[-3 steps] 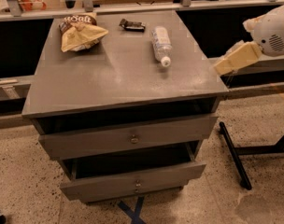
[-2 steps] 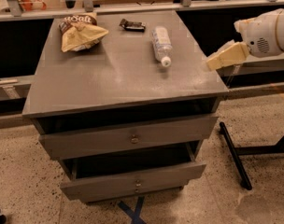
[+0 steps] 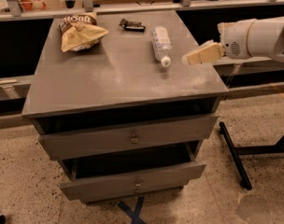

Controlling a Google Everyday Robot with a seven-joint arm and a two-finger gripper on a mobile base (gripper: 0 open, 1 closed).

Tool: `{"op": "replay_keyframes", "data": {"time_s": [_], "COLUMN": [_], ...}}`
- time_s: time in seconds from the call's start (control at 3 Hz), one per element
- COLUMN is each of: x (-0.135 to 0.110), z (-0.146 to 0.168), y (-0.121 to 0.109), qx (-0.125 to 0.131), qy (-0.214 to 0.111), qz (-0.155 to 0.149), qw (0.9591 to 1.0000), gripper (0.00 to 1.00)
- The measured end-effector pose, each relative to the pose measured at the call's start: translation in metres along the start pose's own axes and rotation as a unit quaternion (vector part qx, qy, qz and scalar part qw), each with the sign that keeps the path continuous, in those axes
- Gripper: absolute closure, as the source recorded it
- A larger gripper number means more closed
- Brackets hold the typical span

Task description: Move blue plastic bottle near brown chip bag

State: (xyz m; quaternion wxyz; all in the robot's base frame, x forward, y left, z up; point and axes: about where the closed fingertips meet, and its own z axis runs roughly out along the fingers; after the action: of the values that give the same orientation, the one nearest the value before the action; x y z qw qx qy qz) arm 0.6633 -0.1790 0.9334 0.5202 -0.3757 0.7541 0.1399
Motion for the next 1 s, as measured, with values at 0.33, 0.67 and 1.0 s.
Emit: {"op": "replay_keyframes", "data": {"time_s": [0.33,0.67,1.0], "x": [-0.0010,-0.0015,0.0011], "z": [0.0180,0.0198,0.0279], "y": [0.0024,-0.0012,0.0057], "qx": [0.039,0.048,0.055], "qy": [-0.011,-0.016,-0.005], "qz": [0.053,0.060,0.052], "qw": [0.9977,0.9969,0.9971], "gripper": [0.00,0.00,0.00]}}
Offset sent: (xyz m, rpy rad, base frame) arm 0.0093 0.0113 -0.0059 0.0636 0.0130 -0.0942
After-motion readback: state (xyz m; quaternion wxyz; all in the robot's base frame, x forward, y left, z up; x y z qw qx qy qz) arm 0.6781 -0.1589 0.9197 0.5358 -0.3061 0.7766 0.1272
